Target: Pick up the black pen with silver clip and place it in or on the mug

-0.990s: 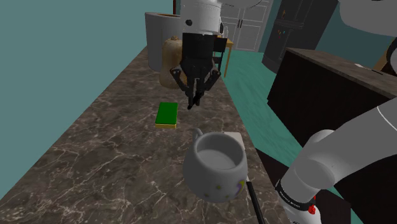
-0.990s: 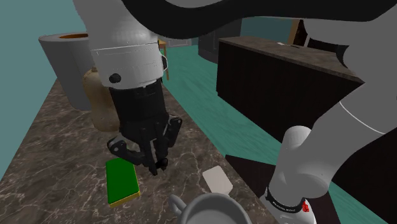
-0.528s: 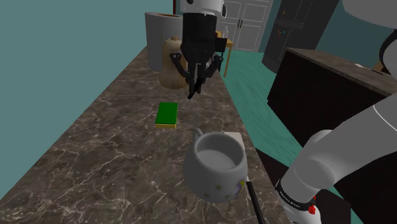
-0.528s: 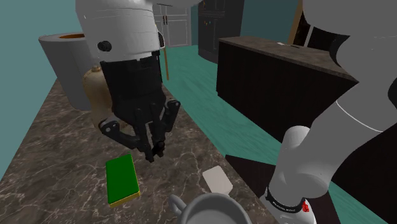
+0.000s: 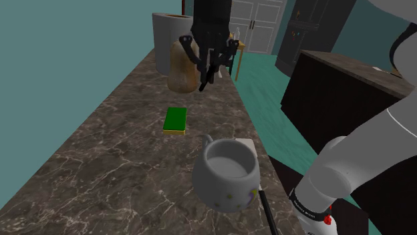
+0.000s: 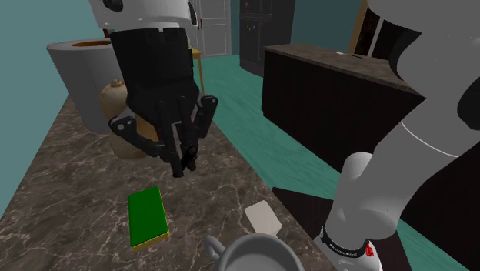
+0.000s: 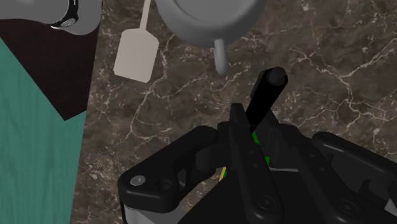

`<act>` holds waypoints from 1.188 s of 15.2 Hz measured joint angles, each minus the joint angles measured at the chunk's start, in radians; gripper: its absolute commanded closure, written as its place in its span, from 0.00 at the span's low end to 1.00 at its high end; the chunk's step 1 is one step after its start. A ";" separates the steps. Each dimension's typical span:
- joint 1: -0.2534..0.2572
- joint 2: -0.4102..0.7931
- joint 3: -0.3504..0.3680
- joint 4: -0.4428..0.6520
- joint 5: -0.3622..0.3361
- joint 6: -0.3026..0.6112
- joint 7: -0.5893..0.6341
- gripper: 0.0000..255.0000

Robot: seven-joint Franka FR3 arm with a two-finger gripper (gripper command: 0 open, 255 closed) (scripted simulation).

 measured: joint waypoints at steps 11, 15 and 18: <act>0.069 -0.226 0.019 -0.115 0.128 -0.064 0.109 1.00; 0.076 -0.262 0.025 -0.197 0.139 -0.016 0.095 1.00; 0.080 -0.282 0.026 -0.251 0.144 0.017 0.081 1.00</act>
